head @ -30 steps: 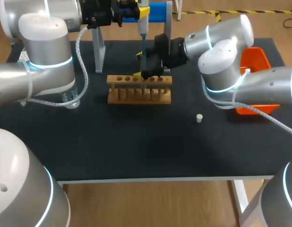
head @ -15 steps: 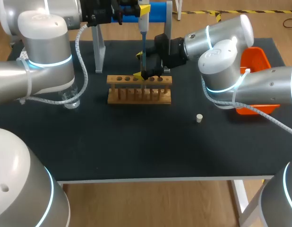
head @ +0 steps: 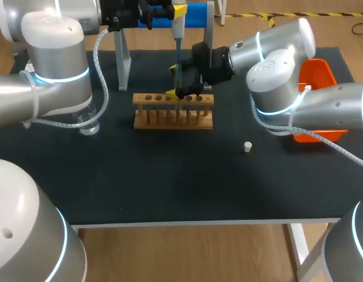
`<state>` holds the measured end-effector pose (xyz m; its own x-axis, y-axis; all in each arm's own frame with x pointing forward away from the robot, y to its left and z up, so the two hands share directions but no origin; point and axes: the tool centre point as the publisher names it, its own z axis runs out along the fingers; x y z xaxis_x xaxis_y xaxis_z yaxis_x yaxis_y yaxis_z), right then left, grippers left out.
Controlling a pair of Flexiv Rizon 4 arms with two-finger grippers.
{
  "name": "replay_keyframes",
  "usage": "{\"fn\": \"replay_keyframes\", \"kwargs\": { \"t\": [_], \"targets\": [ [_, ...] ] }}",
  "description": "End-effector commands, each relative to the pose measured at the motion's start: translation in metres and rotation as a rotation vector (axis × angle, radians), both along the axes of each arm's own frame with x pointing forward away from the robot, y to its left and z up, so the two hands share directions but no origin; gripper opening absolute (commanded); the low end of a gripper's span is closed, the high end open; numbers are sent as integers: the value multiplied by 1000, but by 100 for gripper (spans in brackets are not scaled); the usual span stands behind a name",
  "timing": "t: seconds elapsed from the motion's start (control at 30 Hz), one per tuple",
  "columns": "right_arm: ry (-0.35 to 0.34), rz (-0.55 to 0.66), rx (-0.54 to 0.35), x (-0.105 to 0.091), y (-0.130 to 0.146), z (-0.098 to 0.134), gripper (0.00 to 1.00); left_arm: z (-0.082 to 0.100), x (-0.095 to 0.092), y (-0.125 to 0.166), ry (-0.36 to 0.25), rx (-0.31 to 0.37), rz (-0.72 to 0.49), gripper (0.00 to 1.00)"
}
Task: Invert the test tube, pick up the pipette, mount the tip to pipette, aspirate from beaker and dispense into the tube, eject the tip, return the pipette, and cap with the stopper.
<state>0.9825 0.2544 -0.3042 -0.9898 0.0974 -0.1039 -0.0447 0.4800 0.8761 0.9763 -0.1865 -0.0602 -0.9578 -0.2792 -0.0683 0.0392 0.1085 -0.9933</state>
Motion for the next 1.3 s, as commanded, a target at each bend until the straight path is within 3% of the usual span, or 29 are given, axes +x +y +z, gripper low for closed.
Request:
{"fn": "replay_keyframes", "kwargs": {
  "t": [0.03, 1.3],
  "targets": [
    [2, 1, -2, 0, -1, 1, 100, 3, -2, -1, 2, 8, 6, 0],
    [2, 1, -2, 0, -1, 1, 100, 20, -7, -3, -26, 14, 12, 0]
  ]
}}
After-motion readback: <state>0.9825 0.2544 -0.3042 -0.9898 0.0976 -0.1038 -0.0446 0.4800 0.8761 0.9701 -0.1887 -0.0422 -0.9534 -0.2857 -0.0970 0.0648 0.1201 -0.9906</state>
